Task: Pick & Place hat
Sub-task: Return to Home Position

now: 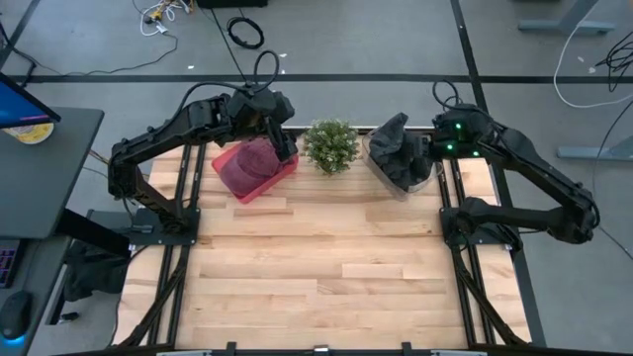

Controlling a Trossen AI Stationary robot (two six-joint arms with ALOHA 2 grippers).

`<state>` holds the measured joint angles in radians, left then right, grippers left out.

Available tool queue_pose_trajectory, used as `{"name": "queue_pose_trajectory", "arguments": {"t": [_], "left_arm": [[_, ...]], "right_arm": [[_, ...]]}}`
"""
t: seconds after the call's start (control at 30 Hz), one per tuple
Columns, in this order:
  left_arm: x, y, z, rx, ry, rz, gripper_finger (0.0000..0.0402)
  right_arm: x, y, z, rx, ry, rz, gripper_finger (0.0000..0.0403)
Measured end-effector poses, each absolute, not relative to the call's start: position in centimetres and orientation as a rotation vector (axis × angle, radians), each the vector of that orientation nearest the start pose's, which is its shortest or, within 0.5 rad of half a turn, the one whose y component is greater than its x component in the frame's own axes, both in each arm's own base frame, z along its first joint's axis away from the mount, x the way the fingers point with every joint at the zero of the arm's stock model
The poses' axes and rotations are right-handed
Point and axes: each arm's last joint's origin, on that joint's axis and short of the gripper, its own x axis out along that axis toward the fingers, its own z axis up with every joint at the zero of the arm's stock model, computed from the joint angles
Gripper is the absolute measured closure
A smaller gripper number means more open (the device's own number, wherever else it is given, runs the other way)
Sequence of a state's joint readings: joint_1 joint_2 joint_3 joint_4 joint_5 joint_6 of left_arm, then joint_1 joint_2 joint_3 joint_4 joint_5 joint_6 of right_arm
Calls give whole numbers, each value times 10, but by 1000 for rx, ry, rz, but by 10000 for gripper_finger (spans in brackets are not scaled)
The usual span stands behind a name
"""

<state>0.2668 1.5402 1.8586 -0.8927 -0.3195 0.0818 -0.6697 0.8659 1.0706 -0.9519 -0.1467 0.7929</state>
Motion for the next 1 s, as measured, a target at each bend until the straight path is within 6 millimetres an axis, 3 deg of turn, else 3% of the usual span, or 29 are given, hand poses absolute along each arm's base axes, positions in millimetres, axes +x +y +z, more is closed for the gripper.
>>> {"name": "queue_pose_trajectory", "arguments": {"t": [0.13, 0.37, 0.53, 0.8, 1.0], "left_arm": [[293, 89, 449, 22, 585, 564, 111], [294, 83, 447, -71, 588, 484, 114], [298, 68, 447, -64, 590, 318, 158], [313, 38, 451, -8, 460, 204, 298], [336, 23, 424, -15, 329, 29, 392]], "right_arm": [[115, -76, 353, 934, 489, -654, 242], [111, -59, 361, 752, 481, -510, 388], [108, -55, 363, 686, 478, -471, 378], [102, -51, 363, 619, 496, -445, 397], [100, -50, 364, 609, 491, -441, 396]]}}
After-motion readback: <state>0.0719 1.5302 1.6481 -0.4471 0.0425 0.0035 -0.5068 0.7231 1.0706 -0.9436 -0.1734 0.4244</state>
